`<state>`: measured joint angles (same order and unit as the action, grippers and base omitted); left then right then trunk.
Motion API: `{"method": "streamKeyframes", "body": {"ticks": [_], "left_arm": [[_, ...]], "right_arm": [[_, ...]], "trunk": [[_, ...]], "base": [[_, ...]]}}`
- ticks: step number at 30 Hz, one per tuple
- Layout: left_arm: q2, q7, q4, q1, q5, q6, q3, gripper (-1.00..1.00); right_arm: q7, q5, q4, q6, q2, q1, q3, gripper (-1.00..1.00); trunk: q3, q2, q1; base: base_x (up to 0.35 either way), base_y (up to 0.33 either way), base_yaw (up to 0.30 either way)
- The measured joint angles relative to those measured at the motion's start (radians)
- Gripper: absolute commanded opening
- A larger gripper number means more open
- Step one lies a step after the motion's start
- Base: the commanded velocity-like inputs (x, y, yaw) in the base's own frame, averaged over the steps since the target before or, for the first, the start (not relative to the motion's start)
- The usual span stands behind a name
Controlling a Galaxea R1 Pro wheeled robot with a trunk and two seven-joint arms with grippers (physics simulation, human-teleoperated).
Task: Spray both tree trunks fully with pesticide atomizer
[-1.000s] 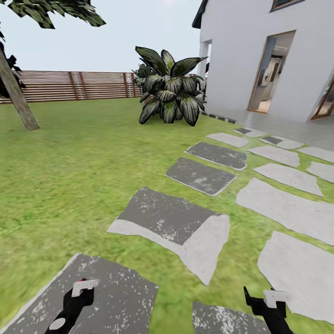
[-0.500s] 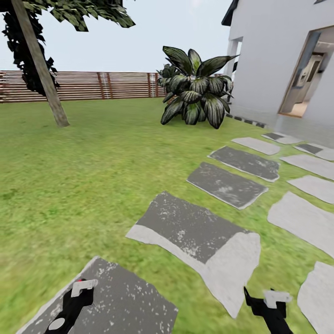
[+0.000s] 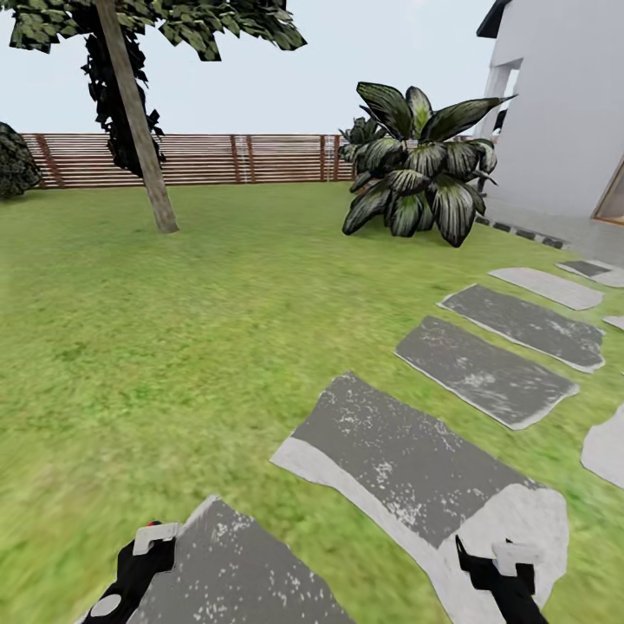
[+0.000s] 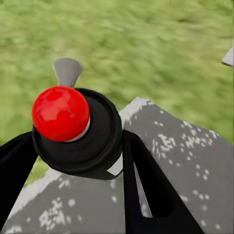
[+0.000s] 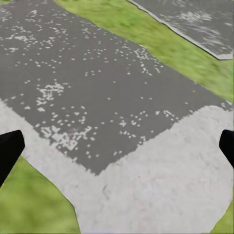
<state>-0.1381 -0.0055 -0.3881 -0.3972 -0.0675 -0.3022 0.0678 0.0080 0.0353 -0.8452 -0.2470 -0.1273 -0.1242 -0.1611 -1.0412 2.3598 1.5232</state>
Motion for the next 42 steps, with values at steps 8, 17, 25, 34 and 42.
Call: {"method": "streamKeyframes", "body": {"ticks": [8,17,25,34,42], "left_arm": [[0.000,0.000,0.000,0.000,0.001,0.002,-0.005,-1.00],[0.001,0.000,0.000,0.000,0.003,0.002,-0.006,-1.00],[0.000,0.000,0.000,0.000,0.001,0.003,-0.002,-1.00],[0.000,0.002,0.000,0.000,0.000,0.003,0.001,-1.00],[0.000,0.002,0.000,0.000,0.000,0.003,0.001,-1.00]], "right_arm": [[0.000,0.000,0.007,0.000,0.000,0.000,0.000,1.00],[0.000,0.000,0.012,0.000,0.000,0.000,0.000,1.00],[0.000,0.000,0.012,0.000,0.000,0.000,0.000,1.00],[0.000,0.000,0.012,0.000,0.000,0.000,-0.002,1.00],[0.000,0.000,0.012,0.000,0.000,0.000,-0.001,1.00]], "trunk": [[0.000,0.000,0.000],[0.000,0.000,0.000],[0.000,0.000,0.000],[0.000,0.000,0.000],[0.000,0.000,0.000]], "base": [[0.326,0.118,0.277],[0.326,0.121,0.277],[0.326,0.120,0.277],[0.327,0.087,0.277],[0.335,0.007,0.211]]}}
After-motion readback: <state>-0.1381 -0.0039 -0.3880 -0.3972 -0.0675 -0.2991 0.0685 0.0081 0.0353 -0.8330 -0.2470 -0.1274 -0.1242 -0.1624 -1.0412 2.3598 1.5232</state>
